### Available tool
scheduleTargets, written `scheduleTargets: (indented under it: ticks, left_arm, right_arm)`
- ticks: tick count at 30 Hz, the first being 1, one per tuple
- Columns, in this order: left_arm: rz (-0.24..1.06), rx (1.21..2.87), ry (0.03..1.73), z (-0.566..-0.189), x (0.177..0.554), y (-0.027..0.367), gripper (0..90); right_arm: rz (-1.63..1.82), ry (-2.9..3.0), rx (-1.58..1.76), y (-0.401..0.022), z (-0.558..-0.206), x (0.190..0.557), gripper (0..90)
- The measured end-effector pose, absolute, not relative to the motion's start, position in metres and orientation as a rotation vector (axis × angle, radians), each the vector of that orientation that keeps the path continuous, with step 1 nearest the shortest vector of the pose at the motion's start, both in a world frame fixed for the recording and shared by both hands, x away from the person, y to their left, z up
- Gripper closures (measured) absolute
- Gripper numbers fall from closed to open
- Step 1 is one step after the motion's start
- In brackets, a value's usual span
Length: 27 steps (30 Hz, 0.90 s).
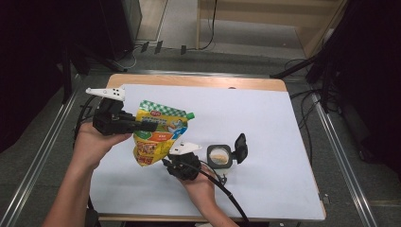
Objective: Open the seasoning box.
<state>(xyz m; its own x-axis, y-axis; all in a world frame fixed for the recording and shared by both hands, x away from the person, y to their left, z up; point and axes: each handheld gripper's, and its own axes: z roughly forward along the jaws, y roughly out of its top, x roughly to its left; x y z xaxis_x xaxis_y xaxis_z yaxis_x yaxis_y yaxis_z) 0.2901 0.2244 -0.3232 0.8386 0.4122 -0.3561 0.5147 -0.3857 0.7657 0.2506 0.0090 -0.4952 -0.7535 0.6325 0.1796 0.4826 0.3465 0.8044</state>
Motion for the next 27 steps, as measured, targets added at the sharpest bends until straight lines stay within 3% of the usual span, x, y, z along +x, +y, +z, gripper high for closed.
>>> scheduleTargets:
  ticks: [7, 14, 27]
  left_arm:
    - [-0.177, 1.991, 0.651, -0.3198, 0.2871, 0.2241, 90.0]
    - [-0.230, 1.967, 0.663, -0.3188, 0.2866, 0.2231, 90.0]
    - [-0.294, 1.924, 0.702, -0.3203, 0.2885, 0.2254, 90.0]
  right_arm:
    - [1.424, 2.379, 1.054, 0.0071, -0.4983, 0.2534, 79.8]
    - [1.487, 2.349, 1.019, 0.0078, -0.4994, 0.2499, 72.4]
    - [1.512, 2.295, 0.995, 0.0074, -0.4971, 0.2470, 72.2]
